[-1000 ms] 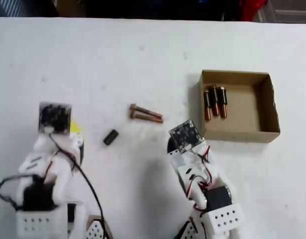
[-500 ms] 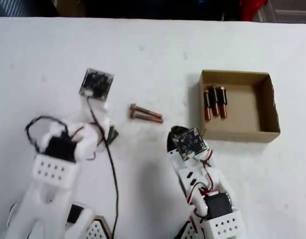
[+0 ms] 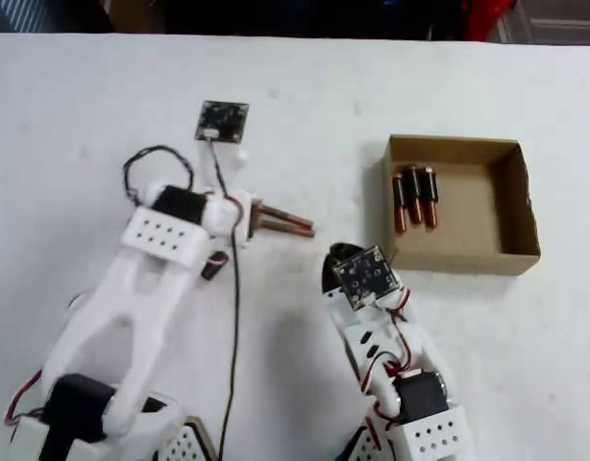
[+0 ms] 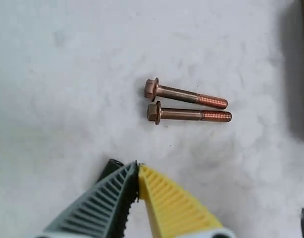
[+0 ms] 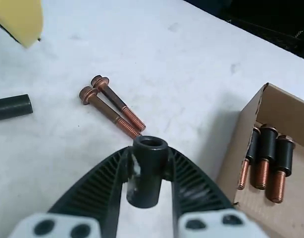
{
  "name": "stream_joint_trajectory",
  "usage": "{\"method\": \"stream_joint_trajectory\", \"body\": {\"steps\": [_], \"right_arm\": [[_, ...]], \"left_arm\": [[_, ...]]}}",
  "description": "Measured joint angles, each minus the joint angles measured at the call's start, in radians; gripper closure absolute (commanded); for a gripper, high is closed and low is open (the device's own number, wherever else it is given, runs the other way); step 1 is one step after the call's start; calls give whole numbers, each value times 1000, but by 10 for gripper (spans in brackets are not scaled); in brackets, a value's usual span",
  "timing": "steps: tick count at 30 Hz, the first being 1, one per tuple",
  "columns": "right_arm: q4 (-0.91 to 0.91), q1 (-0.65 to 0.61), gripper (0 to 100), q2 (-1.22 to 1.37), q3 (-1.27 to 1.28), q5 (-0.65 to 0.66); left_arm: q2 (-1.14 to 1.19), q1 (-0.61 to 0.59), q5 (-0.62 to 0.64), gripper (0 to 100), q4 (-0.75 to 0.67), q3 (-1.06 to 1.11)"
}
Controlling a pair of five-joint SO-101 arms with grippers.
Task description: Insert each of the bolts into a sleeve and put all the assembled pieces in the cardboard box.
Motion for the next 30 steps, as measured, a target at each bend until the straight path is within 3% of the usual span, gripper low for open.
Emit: {"method": "stream_joint_trajectory", "body": {"steps": [7,23,30], "right_arm": [[0,0,982,0,0,0],[0,0,982,0,0,0],[0,0,982,0,0,0]], "left_arm": [[61,20,133,973,0,-58],[64,20,155,973,0,-58],[69,15,242,973,-2,-158]]}}
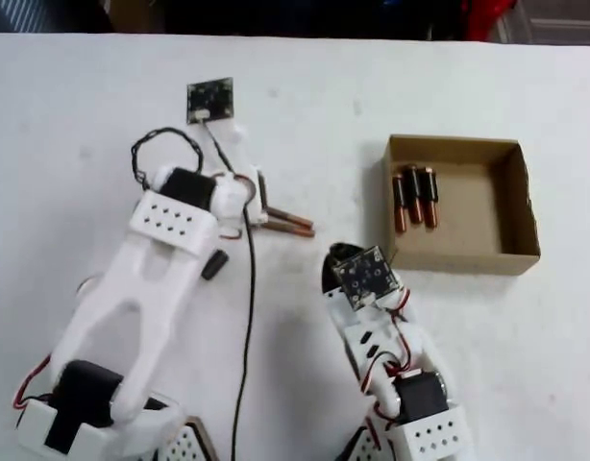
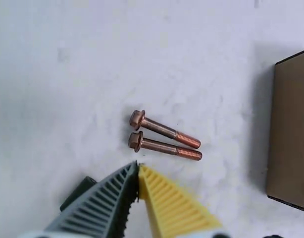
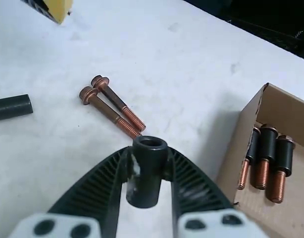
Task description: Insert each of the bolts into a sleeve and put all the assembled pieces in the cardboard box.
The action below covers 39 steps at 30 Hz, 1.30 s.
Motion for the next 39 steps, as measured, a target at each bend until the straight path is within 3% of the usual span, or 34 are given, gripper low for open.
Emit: {"method": "stream_joint_trajectory", "body": {"steps": [19,28,31,36,39], "right_arm": [[0,0,982,0,0,0],[0,0,982,0,0,0],[0,0,982,0,0,0],[0,0,982,0,0,0],[0,0,982,0,0,0]], "left_arm": [[0,-40,37,976,28,-132],[247,-40,40,970,170,-361],[339,-38,57,899,207,-440],[502,-34,190,683,215,-532],[574,-17,255,668,215,-568]]}}
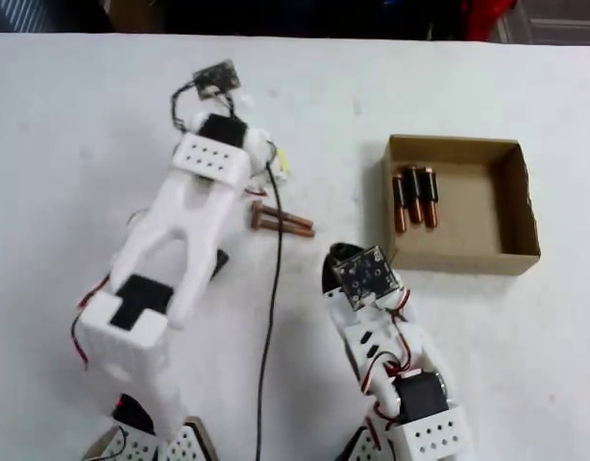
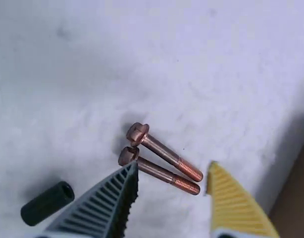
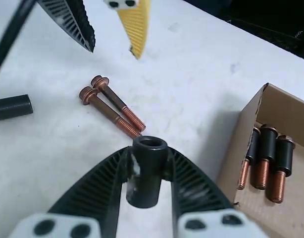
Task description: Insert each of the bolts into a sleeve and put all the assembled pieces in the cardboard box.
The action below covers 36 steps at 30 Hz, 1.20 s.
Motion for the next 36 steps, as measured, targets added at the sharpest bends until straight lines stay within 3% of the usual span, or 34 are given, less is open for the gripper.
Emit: {"method": "stream_joint_trajectory", "body": {"steps": [9,25,36], "right_arm": [[0,0,982,0,0,0],[0,0,982,0,0,0],[0,0,982,0,0,0]], "left_arm": [[68,5,315,797,11,-20],[180,3,333,828,14,-41],[235,0,333,830,-109,-41]]}}
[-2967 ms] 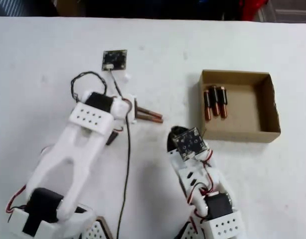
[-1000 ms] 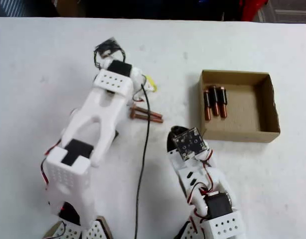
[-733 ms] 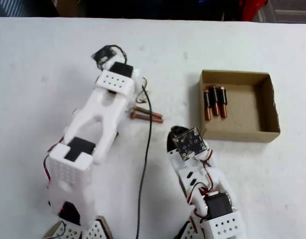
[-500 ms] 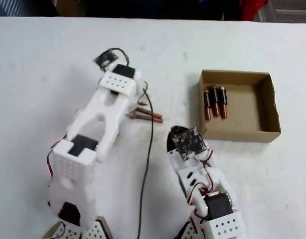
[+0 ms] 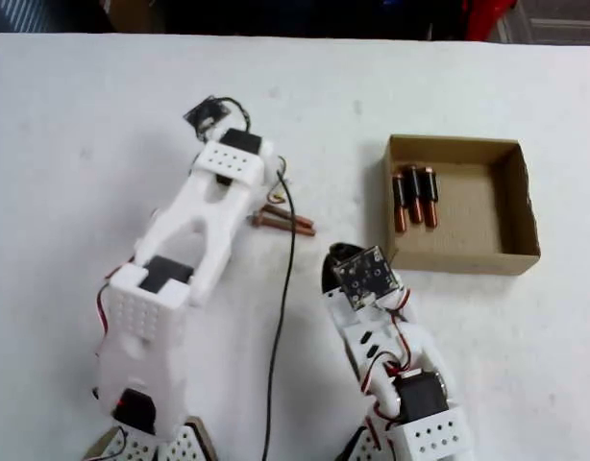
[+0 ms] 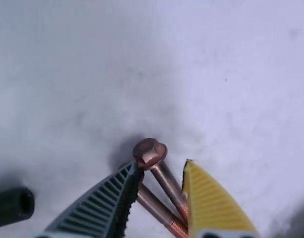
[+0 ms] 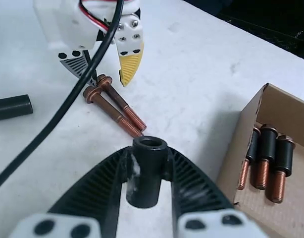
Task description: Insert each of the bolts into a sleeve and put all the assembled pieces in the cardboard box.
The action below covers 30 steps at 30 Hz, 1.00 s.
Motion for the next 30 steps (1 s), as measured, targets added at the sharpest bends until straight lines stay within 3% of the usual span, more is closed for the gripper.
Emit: {"method": "stream_joint_trajectory", "body": {"steps": [12,21,30], "right_arm": [[0,0,982,0,0,0],[0,0,982,0,0,0],[0,0,982,0,0,0]], "left_arm": [[14,0,35,830,-17,-37],[14,84,35,830,34,-103],[14,92,35,831,34,-103]]}}
